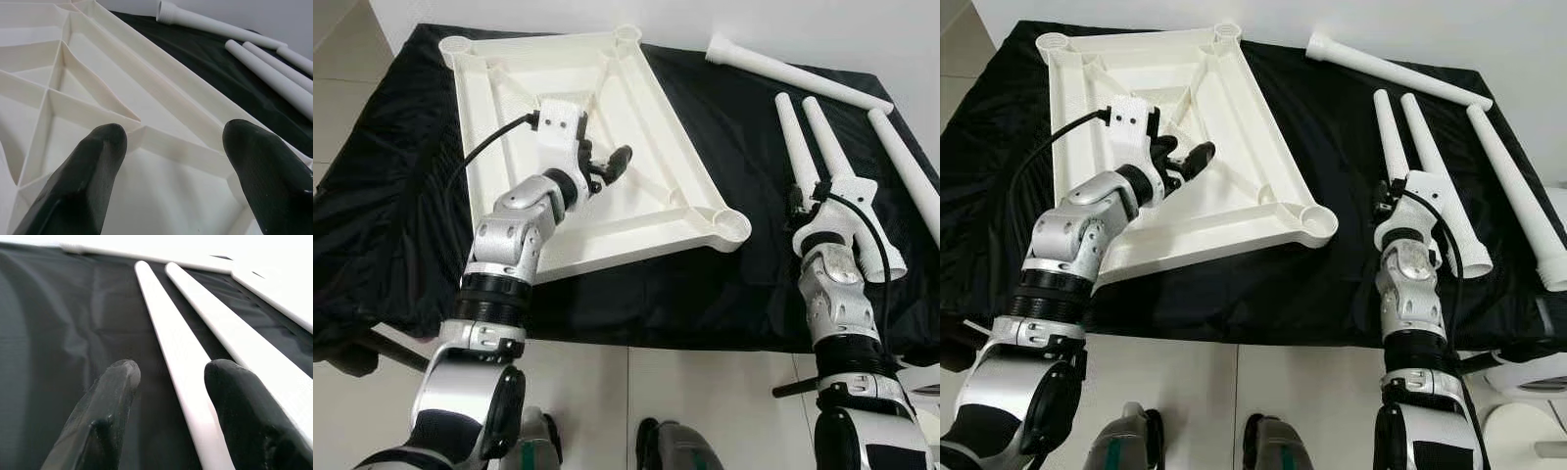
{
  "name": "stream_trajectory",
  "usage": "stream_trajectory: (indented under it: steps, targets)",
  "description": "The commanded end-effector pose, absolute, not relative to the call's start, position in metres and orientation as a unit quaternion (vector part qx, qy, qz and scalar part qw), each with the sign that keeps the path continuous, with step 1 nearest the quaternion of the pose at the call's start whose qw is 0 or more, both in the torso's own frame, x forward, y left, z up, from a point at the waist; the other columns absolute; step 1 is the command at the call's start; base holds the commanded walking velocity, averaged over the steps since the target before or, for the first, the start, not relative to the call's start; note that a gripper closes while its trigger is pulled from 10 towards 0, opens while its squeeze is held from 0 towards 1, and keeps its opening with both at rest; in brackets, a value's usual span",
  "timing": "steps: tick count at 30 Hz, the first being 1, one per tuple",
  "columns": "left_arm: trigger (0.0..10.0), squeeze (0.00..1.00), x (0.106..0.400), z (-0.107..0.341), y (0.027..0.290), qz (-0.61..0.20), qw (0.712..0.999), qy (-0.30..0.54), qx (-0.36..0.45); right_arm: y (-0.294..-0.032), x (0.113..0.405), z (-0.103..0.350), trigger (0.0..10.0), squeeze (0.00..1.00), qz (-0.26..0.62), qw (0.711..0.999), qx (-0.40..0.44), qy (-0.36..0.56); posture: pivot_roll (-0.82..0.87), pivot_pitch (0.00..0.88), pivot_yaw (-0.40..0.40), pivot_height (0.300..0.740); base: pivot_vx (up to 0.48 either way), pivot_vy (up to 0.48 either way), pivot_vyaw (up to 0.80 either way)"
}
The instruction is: Building children table
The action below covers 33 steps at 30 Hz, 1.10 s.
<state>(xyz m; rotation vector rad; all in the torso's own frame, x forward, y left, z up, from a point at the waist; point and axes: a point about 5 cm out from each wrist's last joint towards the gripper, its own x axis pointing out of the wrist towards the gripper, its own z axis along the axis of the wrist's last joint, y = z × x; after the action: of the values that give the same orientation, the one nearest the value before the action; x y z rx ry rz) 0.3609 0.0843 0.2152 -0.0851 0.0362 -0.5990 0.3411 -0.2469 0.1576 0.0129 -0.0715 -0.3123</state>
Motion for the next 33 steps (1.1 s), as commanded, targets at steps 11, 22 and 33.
stream_trajectory:
  steps: [11,22,33]
  targets:
    - [10.0,0.00,0.356,0.220,0.081,-0.296,0.954,0.015,-0.041,-0.250,0.346,0.163,10.0,0.00,-0.196,0.980,0.014,0.006,0.01,0.072,-0.056,0.740,0.000,0.000,0.00]
    - [10.0,0.00,0.343,0.221,0.068,-0.347,0.937,0.020,0.021,-0.261,0.351,0.178,10.0,0.08,-0.263,0.963,0.031,0.048,0.02,0.089,-0.064,0.740,0.000,0.000,0.00]
    - [10.0,0.00,0.337,0.216,0.061,-0.367,0.929,0.034,0.040,-0.264,0.352,0.179,10.0,0.31,-0.275,0.955,0.023,0.106,0.00,0.103,-0.062,0.740,0.000,0.000,0.00]
